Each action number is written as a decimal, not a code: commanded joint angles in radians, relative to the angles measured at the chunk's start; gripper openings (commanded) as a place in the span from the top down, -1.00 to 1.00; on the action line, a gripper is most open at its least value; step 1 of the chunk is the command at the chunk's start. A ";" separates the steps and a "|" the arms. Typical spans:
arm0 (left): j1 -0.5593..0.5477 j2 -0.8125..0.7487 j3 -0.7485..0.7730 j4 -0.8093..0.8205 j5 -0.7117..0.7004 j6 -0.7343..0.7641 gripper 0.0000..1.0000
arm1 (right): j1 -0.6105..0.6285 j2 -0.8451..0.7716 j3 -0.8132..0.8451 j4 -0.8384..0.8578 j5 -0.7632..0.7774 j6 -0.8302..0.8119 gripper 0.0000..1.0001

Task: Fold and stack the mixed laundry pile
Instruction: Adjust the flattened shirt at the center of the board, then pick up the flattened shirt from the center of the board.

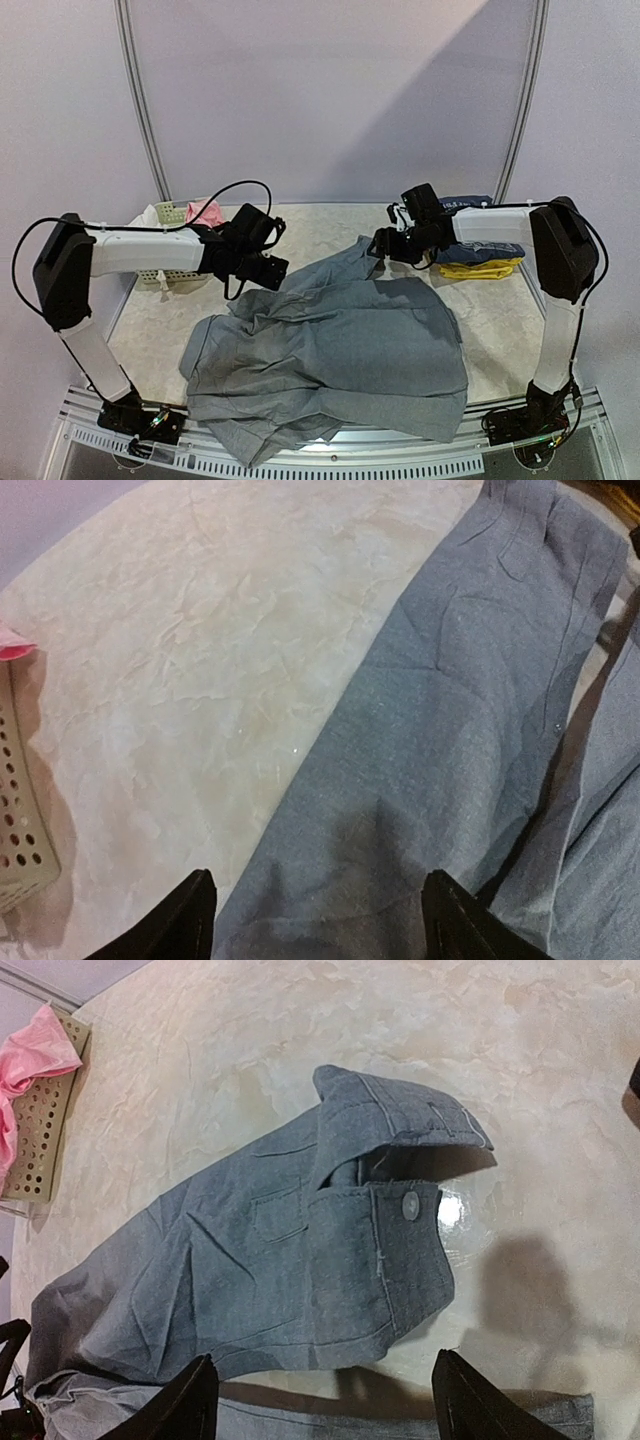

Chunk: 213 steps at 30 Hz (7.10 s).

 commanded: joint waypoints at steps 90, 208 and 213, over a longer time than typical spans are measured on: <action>-0.020 0.065 0.289 -0.117 -0.037 0.080 1.00 | -0.032 0.012 -0.108 -0.195 0.286 -0.146 1.00; 0.056 0.107 -0.080 0.123 0.246 0.009 -0.47 | 0.708 -0.406 -0.425 -0.110 0.016 -0.270 -0.65; 0.084 0.189 -0.026 0.116 0.249 0.018 -0.45 | 0.739 -0.355 -0.458 -0.025 0.019 -0.306 -0.48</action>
